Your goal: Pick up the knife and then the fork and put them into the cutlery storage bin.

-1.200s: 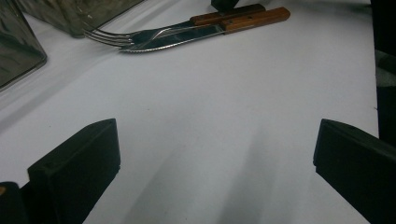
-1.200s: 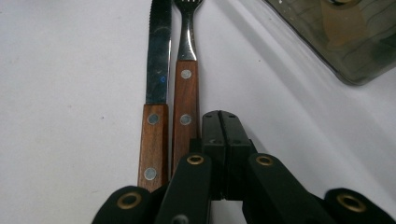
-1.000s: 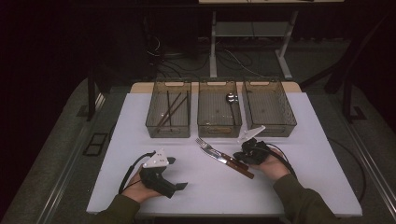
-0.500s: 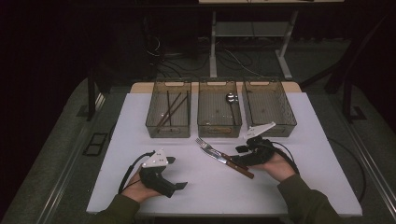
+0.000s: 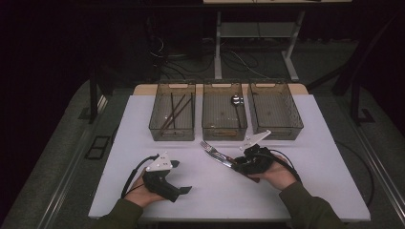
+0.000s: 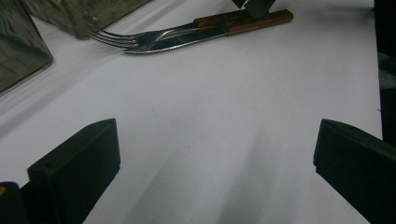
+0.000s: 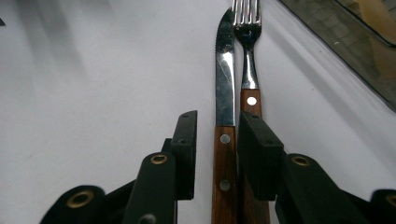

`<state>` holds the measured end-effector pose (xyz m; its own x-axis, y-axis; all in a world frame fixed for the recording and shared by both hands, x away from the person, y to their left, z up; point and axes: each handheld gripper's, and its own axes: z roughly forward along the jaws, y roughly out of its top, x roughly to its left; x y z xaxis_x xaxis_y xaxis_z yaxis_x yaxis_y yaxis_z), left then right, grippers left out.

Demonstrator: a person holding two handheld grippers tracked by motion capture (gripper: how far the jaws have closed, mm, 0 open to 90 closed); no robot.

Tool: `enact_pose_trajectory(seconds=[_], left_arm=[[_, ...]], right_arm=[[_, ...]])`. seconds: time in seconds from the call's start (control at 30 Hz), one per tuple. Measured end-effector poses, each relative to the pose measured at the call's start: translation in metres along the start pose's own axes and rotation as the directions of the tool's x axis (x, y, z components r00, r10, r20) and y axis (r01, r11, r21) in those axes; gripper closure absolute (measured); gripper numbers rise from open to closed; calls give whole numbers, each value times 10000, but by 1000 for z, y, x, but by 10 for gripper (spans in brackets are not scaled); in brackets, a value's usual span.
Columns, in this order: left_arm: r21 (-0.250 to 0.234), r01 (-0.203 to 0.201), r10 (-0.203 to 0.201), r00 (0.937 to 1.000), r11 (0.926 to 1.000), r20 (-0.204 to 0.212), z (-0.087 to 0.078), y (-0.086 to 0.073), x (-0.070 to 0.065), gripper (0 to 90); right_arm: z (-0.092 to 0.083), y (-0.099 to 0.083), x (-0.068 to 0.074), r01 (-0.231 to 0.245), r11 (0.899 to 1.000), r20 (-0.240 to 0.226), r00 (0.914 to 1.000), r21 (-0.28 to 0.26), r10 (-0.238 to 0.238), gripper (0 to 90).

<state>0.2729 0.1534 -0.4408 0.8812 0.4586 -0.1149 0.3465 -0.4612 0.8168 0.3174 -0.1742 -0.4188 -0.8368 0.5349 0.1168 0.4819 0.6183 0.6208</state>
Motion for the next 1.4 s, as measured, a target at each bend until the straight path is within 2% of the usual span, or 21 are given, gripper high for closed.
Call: enact_pose_trajectory(seconds=[0.3, 0.47, 0.67, 0.9, 0.97, 1.03, 1.1, 1.17, 1.3, 1.37, 1.4], left_arm=[[19, -3, 3, 10000, 10000, -1, 0, 0, 0, 0], [39, -7, 7, 10000, 10000, -4, 0, 0, 0, 0], [34, -5, 5, 10000, 10000, -6, 0, 0, 0, 0], [57, 13, -13, 10000, 10000, -5, 0, 0, 0, 0], [52, 23, -23, 10000, 10000, 8, 0, 0, 0, 0], [42, 24, -24, 10000, 10000, 6, 0, 0, -1, 0], [46, 24, -24, 10000, 10000, 1, 0, 0, 0, 0], [38, 13, -13, 10000, 10000, 19, 0, 0, 0, 0], [34, 17, -17, 10000, 10000, 23, 0, 0, -1, 0], [36, 9, -9, 10000, 10000, 13, 0, 0, -1, 0], [35, 16, -16, 10000, 10000, 22, 0, 0, -1, 0]], right_arm=[[8, 1, 1, 274, 9992, 371, 9989, 299, -285, 734], [10, 1, 2, 378, 9984, 351, 9986, 425, -393, 741], [15, 0, 3, 831, 9938, 646, 9940, 738, -879, 742], [20, 1, 0, 1117, 9848, 478, 9918, 1332, -1189, 725], [21, 5, 0, 1006, 9831, 292, 9939, 1533, -1062, 725], [22, 9, -2, 1245, 9738, 264, 9909, 1901, -1318, 725], [23, 15, -2, 1193, 9655, 118, 9920, 2313, -1254, 724], [26, 22, -3, 1306, 9518, -16, 9908, 2774, -1355, 723], [31, 35, -5, 1464, 9165, -286, 9888, 3723, -1463, 723], [34, 41, -5, 1473, 8969, -384, 9888, 4170, -1445, 725], [36, 44, -5, 1536, 8833, -450, 9878, 4428, -1492, 727]])
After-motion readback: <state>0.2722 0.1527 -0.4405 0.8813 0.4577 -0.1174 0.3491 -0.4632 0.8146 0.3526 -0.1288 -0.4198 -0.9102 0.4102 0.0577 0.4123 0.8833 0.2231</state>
